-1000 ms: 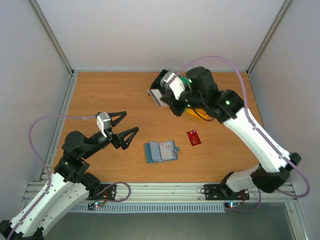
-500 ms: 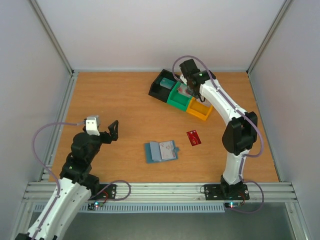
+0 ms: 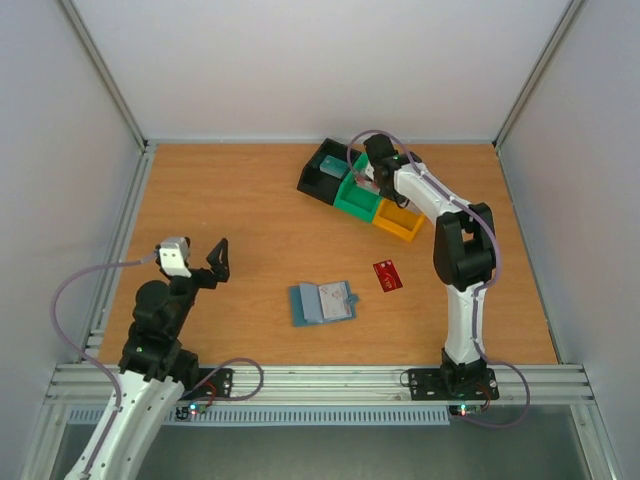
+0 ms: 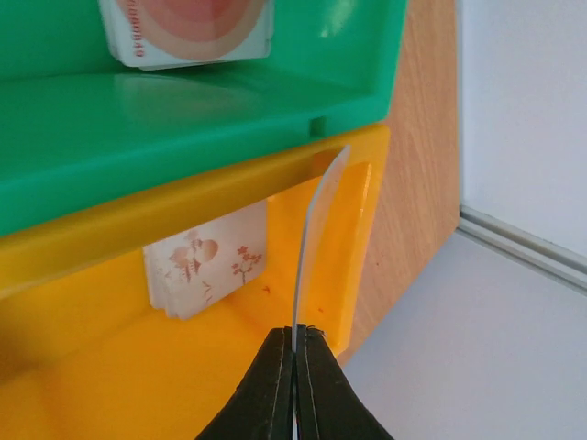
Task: Take the credit cards out of the card holder
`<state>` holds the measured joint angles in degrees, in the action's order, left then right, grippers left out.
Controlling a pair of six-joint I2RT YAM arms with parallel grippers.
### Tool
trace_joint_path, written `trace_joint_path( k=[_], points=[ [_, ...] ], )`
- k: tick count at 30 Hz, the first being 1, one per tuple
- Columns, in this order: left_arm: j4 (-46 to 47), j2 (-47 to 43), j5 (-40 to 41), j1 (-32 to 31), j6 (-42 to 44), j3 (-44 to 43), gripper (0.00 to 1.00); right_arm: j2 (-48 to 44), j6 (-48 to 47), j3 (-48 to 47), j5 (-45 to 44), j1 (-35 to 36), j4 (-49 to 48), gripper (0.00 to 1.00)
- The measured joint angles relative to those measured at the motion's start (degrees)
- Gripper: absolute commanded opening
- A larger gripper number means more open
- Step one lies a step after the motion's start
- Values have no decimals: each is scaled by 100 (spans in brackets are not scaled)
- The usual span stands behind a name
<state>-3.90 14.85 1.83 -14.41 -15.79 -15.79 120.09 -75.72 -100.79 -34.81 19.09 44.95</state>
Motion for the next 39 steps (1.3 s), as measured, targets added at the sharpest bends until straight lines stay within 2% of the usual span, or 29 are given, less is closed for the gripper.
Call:
trace_joint_path(
  k=[9, 23, 35, 39],
  points=[
    [297, -415, 103, 293, 297, 125, 99, 15, -417, 387, -181, -153, -745, 1],
    [334, -446, 96, 487, 297, 155, 99, 17, -542, 643, -142, -227, -643, 1],
    [343, -485, 52, 487, 295, 157, 99, 76, -1141, 1182, -22, -337, -2037, 1],
    [343, -485, 50, 487, 295, 157, 99, 76, -1281, 1486, 66, -337, -2317, 6]
  ],
)
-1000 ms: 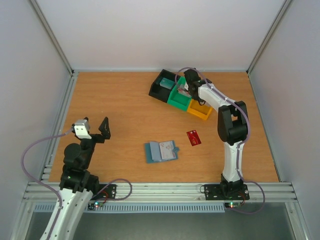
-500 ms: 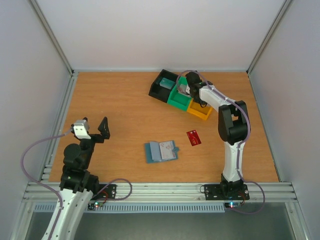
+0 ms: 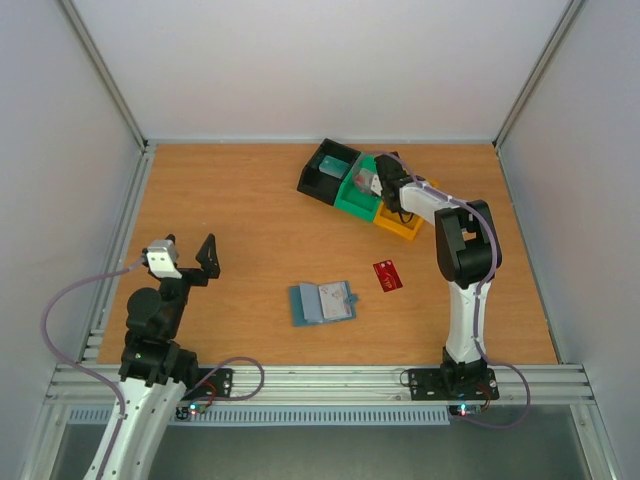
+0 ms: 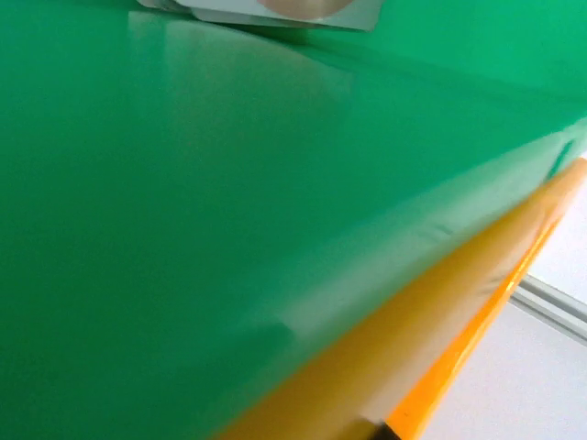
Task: Take the credit cards out of the card holder
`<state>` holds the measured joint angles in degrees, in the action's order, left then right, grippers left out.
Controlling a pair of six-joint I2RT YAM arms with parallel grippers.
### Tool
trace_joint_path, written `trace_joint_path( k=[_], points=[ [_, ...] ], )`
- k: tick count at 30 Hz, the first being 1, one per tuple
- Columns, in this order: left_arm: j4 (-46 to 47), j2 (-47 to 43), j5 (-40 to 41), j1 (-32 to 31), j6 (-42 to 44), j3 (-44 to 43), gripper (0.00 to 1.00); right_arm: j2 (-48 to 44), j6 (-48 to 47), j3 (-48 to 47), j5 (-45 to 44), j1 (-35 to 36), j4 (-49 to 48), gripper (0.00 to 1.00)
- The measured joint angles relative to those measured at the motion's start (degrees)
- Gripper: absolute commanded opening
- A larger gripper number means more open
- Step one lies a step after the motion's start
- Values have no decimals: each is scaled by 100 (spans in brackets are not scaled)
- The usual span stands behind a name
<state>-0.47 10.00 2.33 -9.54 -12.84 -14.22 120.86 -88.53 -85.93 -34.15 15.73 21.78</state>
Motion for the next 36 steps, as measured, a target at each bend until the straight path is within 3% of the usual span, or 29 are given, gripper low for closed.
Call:
trace_joint_path(
  k=[14, 20, 31, 36],
  points=[
    [0, 0, -70, 11, -26, 0, 99, -2, -221, 210, 59, -4, -444, 34],
    [2, 0, -144, 11, -68, 0, 99, -94, -48, 177, 170, -17, -44, 53],
    [-2, -2, -354, 15, -96, 0, 99, -254, 688, -337, 649, -295, 1209, 54],
    [2, 4, -568, 15, -195, 0, 99, -835, 1816, -595, 1222, -192, 1845, 53]
  ],
)
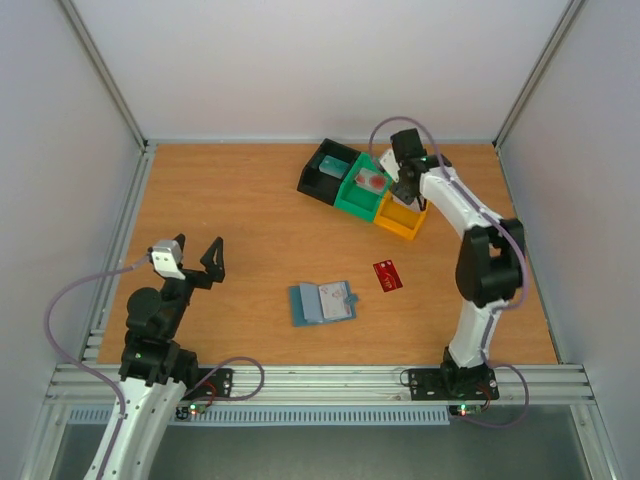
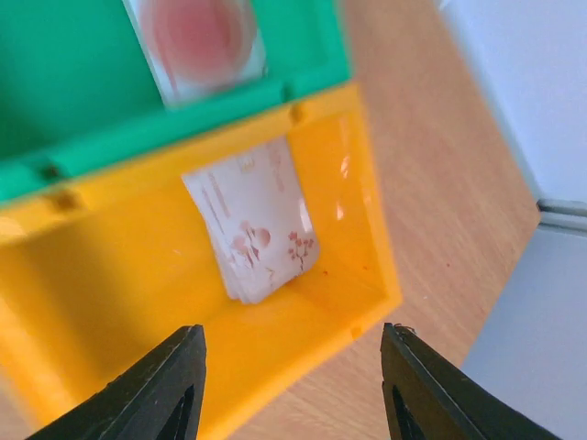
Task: Take the credit cards out of the card holder
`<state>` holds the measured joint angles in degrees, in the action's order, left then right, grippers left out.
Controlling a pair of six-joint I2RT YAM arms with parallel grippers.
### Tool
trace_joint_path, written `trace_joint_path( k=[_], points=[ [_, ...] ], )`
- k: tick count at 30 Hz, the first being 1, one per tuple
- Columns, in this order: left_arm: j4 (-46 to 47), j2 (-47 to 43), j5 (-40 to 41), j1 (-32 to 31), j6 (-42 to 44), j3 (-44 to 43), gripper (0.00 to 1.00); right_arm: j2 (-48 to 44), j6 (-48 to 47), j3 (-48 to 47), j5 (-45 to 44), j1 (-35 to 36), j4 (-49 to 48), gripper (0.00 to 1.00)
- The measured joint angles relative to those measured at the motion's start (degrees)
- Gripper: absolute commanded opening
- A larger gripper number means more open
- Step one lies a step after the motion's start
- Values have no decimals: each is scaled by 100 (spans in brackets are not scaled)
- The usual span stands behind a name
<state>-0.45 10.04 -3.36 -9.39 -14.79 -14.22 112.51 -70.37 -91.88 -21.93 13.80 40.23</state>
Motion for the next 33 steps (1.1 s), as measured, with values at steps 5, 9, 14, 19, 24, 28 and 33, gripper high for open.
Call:
trace_joint_path(
  k=[5, 9, 14, 19, 24, 28, 33],
  points=[
    [72, 55, -485, 0, -179, 0, 99, -1685, 2017, 247, 1141, 293, 155, 52],
    [251, 278, -1211, -9, -337, 0, 99, -2765, 3517, 1119, 1873, 804, 127, 51],
    [553, 999, -2334, -564, -501, -9, 99, -2452, 4892, 2144, 2319, 2015, 358, 49],
    [-144, 3438, -2946, -1346, -767, -872, 99, -2026, 5742, 2820, 2667, 2651, 415, 46],
    [-1169, 5302, -2962, -1384, -1222, -1617, 99, -2133, 6349, 3506, 2778, 2643, 131, 45],
    [-1574, 6227, -3064, -1416, -1528, -1652, 99, -2129, 6603, 3834, 2778, 2752, -85, 46],
    [-1224, 6887, -3467, -1679, -1749, -1631, 99, -2122, 6730, 4046, 2785, 2872, -297, 46]
  ],
)
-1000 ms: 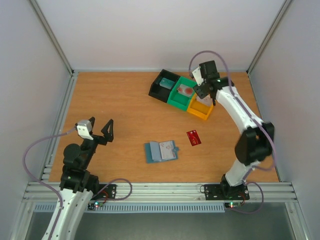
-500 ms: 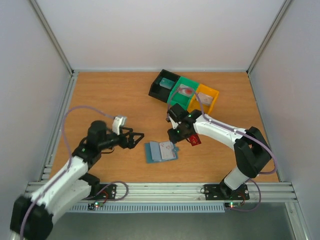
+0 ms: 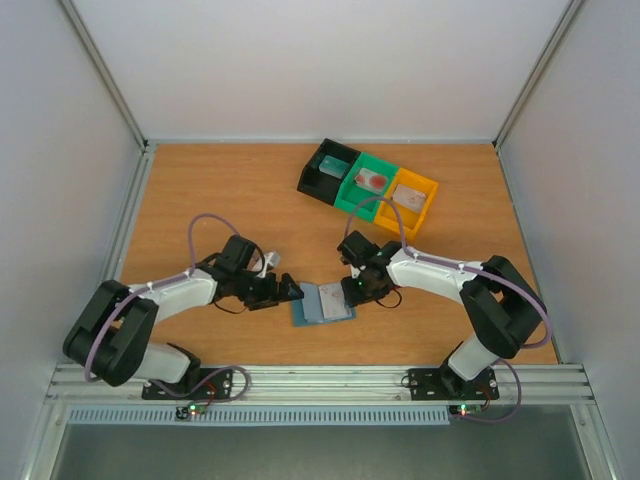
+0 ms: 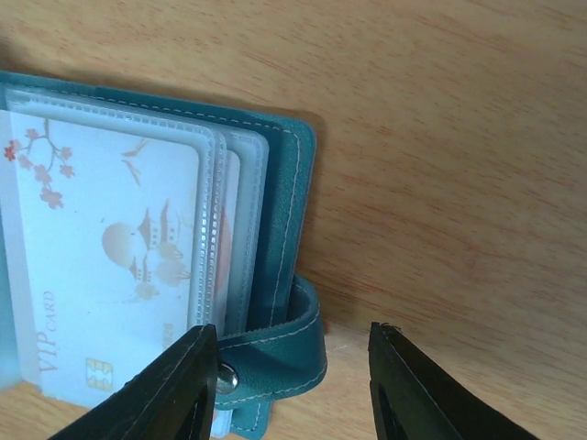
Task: Take the credit cards out of the card holder
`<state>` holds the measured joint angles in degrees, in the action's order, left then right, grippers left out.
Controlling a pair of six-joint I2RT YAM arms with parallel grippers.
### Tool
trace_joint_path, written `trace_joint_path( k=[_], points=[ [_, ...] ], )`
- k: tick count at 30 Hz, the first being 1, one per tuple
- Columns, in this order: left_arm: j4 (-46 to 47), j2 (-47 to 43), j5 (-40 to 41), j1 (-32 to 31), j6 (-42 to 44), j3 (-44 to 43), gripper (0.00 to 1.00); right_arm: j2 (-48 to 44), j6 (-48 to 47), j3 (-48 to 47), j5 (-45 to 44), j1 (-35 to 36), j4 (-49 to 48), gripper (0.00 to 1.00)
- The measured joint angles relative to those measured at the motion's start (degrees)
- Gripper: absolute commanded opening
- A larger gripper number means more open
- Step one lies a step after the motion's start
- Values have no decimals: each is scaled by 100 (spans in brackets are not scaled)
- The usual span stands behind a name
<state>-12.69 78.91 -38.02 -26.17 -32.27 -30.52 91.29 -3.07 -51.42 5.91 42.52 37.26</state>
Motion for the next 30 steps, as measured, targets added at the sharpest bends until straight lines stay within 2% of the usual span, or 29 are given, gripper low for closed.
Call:
trace_joint_path(
  k=[8, 10, 12, 15, 17, 24, 26, 30],
  points=[
    [660, 330, -407, -372, -210, 24, 99, 177, 142, 79, 146, 28, -350, 45],
    [822, 413, -461, -457, -232, 22, 90, 216, 175, 52, 179, 66, -409, 45],
    [957, 516, -479, -597, -264, 11, 75, 254, 188, 20, 201, 114, -472, 45],
    [986, 660, -472, -776, -295, 0, 25, 258, 201, 20, 267, 146, -540, 45],
    [981, 688, -450, -807, -306, 0, 1, 258, 203, 22, 321, 149, -584, 45],
    [922, 452, -315, -831, -295, 0, 0, -138, 61, 177, 470, 140, -643, 51],
    [914, 114, -254, -831, -142, 2, 0, -577, -85, 264, 487, 81, -614, 57],
    [1073, -935, -168, -831, 498, 4, 0, -2109, -540, 343, 680, -195, -597, 67]
  ],
)
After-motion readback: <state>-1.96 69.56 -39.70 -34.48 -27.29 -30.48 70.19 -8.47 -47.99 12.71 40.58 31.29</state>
